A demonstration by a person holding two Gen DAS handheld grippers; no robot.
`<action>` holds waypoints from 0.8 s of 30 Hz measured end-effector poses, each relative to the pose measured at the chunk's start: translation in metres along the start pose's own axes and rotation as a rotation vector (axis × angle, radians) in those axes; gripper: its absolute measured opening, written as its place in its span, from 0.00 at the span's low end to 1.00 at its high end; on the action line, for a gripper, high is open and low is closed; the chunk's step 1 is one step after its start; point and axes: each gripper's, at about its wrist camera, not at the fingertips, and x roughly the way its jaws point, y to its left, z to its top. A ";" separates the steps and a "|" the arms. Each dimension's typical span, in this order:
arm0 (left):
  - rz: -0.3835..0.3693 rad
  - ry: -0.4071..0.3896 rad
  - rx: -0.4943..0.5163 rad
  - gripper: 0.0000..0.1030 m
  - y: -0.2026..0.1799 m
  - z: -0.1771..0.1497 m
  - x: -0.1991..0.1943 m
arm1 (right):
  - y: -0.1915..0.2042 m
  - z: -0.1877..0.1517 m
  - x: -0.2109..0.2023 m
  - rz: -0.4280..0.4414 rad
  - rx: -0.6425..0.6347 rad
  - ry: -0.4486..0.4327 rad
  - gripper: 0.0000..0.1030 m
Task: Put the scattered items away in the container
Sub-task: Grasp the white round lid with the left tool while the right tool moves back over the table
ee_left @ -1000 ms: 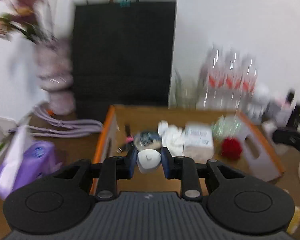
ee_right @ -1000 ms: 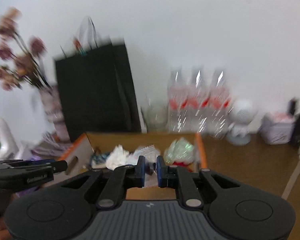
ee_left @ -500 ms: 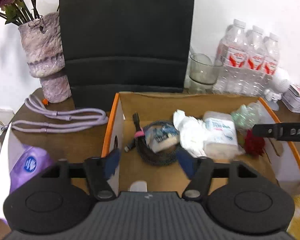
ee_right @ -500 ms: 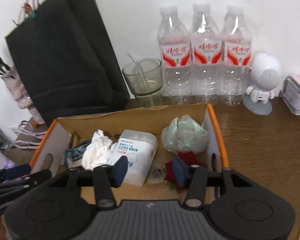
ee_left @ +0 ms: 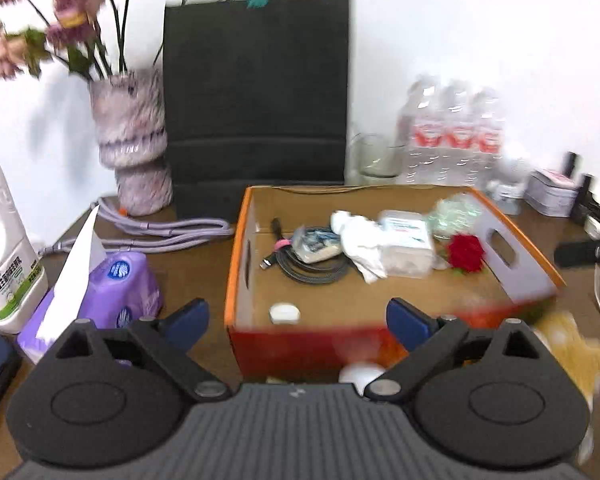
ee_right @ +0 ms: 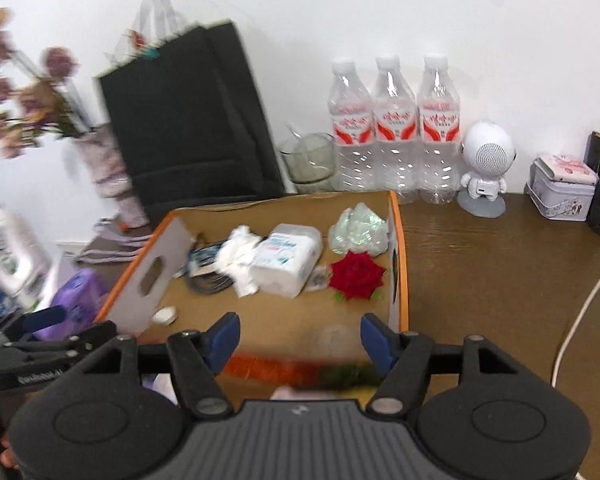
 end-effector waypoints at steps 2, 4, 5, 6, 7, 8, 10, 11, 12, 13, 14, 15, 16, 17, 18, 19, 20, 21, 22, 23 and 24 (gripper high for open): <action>0.000 -0.046 0.020 0.88 -0.008 -0.031 -0.008 | -0.001 -0.023 -0.017 0.008 -0.024 -0.046 0.63; -0.021 -0.044 0.054 0.81 -0.017 -0.052 -0.003 | -0.002 -0.042 -0.026 0.020 -0.035 -0.067 0.63; -0.035 -0.022 0.065 0.79 -0.020 -0.059 0.002 | -0.002 -0.051 -0.029 0.028 -0.038 -0.064 0.63; -0.040 0.004 0.062 0.74 -0.022 -0.064 0.008 | -0.002 -0.060 -0.031 0.032 -0.037 -0.056 0.63; -0.040 0.029 0.045 0.67 -0.022 -0.066 0.014 | -0.003 -0.067 -0.033 0.038 -0.032 -0.047 0.63; -0.044 0.051 0.021 0.65 -0.020 -0.067 0.018 | -0.004 -0.074 -0.036 0.044 -0.022 -0.041 0.63; -0.068 0.090 -0.019 0.65 -0.015 -0.067 0.027 | -0.008 -0.086 -0.044 0.054 0.004 -0.044 0.62; -0.074 0.109 -0.027 0.65 -0.013 -0.067 0.031 | -0.010 -0.093 -0.050 0.052 0.014 -0.051 0.62; -0.073 0.117 -0.028 0.62 -0.013 -0.070 0.033 | -0.013 -0.099 -0.057 0.051 0.016 -0.061 0.62; -0.069 0.115 -0.024 0.60 -0.014 -0.072 0.033 | -0.017 -0.107 -0.065 0.052 0.003 -0.071 0.62; -0.068 0.110 -0.015 0.60 -0.016 -0.073 0.033 | -0.020 -0.115 -0.073 0.047 -0.022 -0.085 0.62; -0.073 0.107 -0.003 0.55 -0.017 -0.073 0.034 | -0.023 -0.123 -0.080 0.037 -0.050 -0.097 0.62; -0.082 0.101 0.007 0.45 -0.018 -0.073 0.034 | -0.026 -0.130 -0.087 0.023 -0.075 -0.103 0.62; -0.096 0.095 0.012 0.39 -0.019 -0.074 0.033 | -0.028 -0.138 -0.093 0.015 -0.089 -0.106 0.63; -0.101 0.090 0.012 0.39 -0.020 -0.074 0.031 | -0.031 -0.145 -0.099 0.018 -0.091 -0.108 0.63; -0.095 0.087 0.012 0.39 -0.022 -0.076 0.029 | -0.033 -0.152 -0.104 0.032 -0.088 -0.110 0.63; -0.085 0.084 0.012 0.39 -0.023 -0.077 0.027 | -0.035 -0.159 -0.110 0.048 -0.085 -0.111 0.63; -0.076 0.078 0.010 0.39 -0.024 -0.078 0.023 | -0.037 -0.165 -0.115 0.056 -0.086 -0.113 0.63; -0.066 0.066 0.006 0.39 -0.025 -0.079 0.016 | -0.038 -0.171 -0.120 0.052 -0.092 -0.116 0.63; -0.059 0.047 0.003 0.39 -0.026 -0.080 0.006 | -0.041 -0.178 -0.126 0.043 -0.105 -0.119 0.63; -0.058 0.022 -0.001 0.39 -0.026 -0.080 -0.007 | -0.044 -0.185 -0.131 0.029 -0.125 -0.120 0.63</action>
